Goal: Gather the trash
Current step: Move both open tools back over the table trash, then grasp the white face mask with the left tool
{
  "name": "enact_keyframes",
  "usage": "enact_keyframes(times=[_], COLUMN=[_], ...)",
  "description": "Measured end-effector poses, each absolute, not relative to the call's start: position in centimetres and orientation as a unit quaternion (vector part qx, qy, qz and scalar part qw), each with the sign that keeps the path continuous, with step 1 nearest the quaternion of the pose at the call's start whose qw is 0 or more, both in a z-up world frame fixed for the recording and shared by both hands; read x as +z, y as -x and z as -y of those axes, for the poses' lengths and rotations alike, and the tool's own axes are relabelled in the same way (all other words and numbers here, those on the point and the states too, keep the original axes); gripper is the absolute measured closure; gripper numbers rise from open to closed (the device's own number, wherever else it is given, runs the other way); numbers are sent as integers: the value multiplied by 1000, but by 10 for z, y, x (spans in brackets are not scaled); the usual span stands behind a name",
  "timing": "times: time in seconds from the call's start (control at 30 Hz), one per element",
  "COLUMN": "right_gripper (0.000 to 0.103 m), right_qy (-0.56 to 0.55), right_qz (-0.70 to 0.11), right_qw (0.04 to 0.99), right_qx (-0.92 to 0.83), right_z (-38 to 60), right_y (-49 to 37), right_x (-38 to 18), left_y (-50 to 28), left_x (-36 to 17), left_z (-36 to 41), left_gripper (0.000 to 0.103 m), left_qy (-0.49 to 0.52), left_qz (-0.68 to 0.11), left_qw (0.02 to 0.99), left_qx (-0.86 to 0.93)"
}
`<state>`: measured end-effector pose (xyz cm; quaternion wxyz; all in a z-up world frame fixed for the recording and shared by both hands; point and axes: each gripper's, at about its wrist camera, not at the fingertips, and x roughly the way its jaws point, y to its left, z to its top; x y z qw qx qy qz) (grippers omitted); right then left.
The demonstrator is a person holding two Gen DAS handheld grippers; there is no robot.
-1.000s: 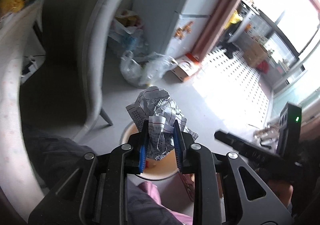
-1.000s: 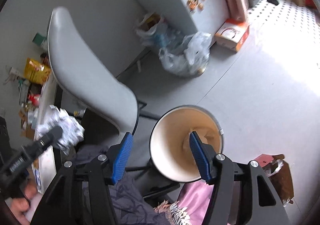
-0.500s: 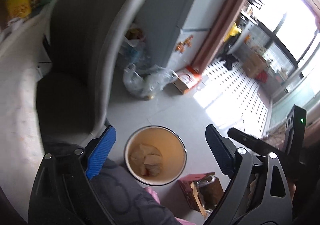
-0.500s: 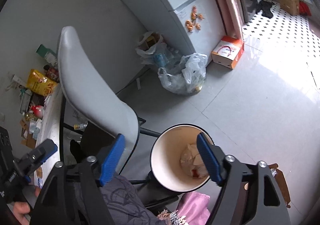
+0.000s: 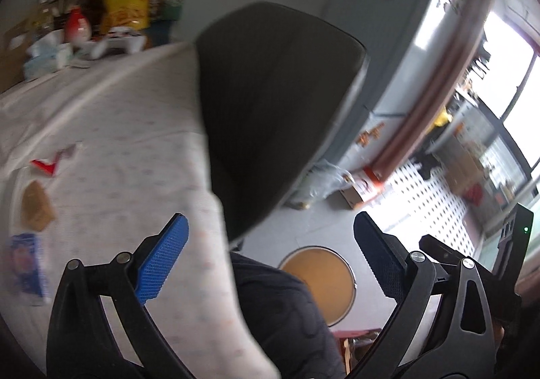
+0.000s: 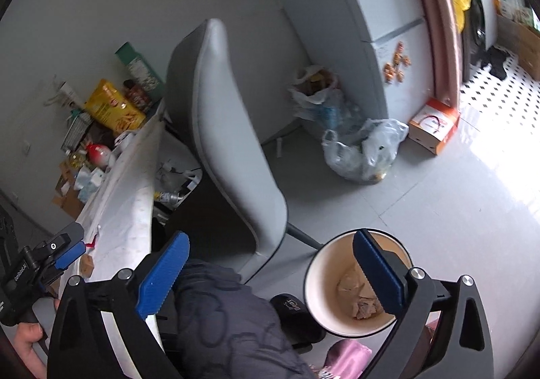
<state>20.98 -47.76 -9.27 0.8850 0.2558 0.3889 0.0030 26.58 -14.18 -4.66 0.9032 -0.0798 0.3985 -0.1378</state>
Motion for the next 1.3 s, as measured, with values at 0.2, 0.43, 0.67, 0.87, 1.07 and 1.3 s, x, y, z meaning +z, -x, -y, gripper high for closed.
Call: enact_keyframes(times=[0.2,0.43,0.67,0.87,1.07,1.3], right_gripper=[8,8,8,8,8,8], right_qy=[-226,-192,-167,-154,-138,-126], right_qz=[-389,-393,-404,-413,-420,-427], right_qw=[893,898,895,890,886,882], right_qx=[26,54,87,116,139,156], right_z=[435,383,334,292,256,229], right_y=[-218,-231,-245,-261,-273,-279], right_x=[-74,-57,-52,-53,-55,-56], left_y=[-260,-258,-257,-258,-258,-269], left_x=[-44,-45,-57,-64,-74,-93], left_z=[96,34,-24,-59,-88,-114], left_gripper=[6,6,6,6,7,23], left_qy=[107,133,160,163,164,172], left_qz=[-385,-379,-379,-382,-390,-412], left_qw=[910,913,911,910,906,893], left_qx=[-107,-66,-27,1,24,48])
